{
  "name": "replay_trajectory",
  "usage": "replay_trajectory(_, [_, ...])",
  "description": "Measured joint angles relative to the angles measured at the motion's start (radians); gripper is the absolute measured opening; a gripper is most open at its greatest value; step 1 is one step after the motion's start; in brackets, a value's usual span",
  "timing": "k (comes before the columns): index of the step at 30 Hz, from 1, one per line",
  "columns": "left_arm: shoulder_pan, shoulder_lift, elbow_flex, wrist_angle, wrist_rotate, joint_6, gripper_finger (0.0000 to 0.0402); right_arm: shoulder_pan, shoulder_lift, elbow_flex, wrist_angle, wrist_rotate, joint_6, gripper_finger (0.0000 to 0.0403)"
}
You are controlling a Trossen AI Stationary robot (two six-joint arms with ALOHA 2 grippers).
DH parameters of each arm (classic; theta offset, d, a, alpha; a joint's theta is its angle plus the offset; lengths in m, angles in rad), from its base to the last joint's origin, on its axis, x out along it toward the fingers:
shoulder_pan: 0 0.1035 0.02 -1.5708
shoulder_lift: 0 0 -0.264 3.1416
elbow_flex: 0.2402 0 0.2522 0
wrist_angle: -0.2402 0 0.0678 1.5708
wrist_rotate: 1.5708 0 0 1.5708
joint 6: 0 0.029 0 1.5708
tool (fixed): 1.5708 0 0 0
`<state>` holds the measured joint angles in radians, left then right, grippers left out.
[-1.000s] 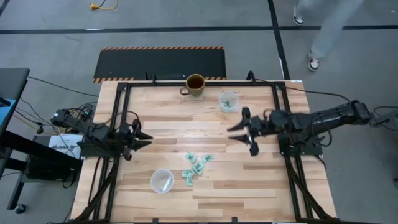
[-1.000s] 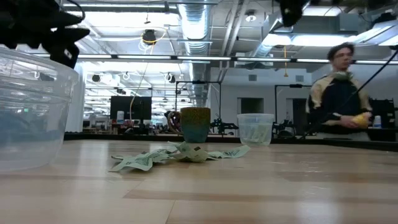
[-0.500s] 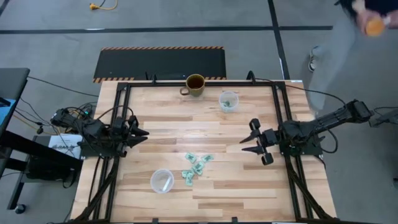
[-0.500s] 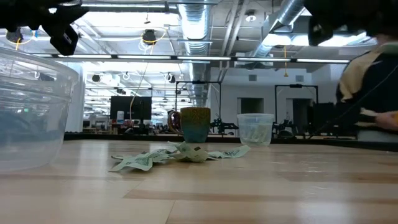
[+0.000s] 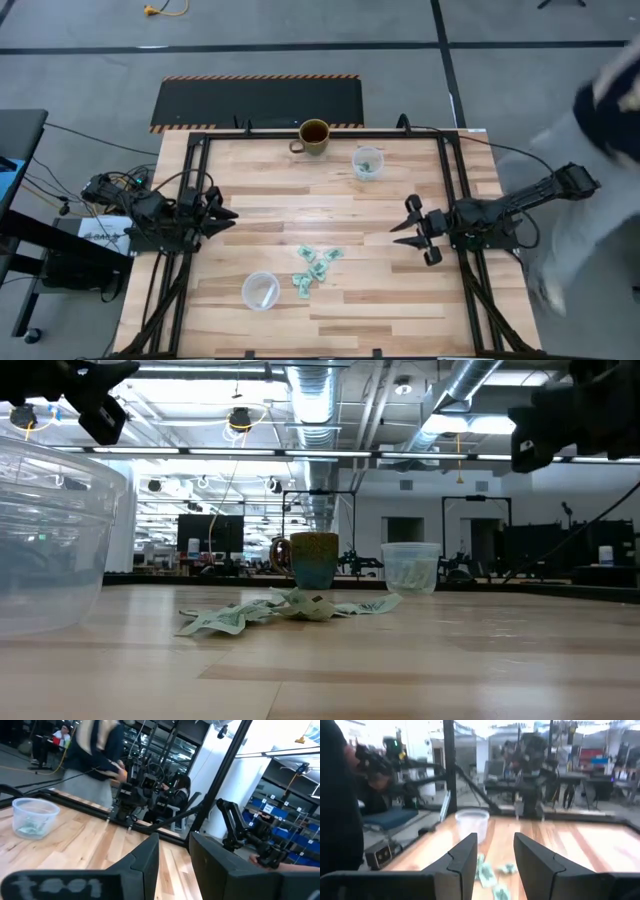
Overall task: Pick and place items into bin
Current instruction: Put the stevia packet into the bottom transparent bin
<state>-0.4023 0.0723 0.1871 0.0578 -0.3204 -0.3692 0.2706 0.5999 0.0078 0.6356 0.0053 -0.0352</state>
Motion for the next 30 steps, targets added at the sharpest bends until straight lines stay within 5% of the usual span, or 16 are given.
replay_trajectory(13, [0.000,0.000,0.000,-0.001,0.073,-0.012,0.0098,-0.025,0.001,-0.001,-0.082,-0.011,0.043,0.0123])
replay_trajectory(17, [0.000,0.000,0.000,-0.001,0.090,-0.012,0.0098,0.000,-0.002,-0.001,-0.067,-0.085,-0.058,0.0123])
replay_trajectory(21, [0.000,0.000,0.000,-0.001,0.090,-0.020,0.0098,0.008,-0.058,-0.001,-0.068,-0.087,-0.101,0.0123])
replay_trajectory(30, [0.000,0.034,0.075,-0.141,0.054,-0.015,0.0098,-0.016,-0.276,-0.002,-0.380,-0.086,-0.062,0.0123])
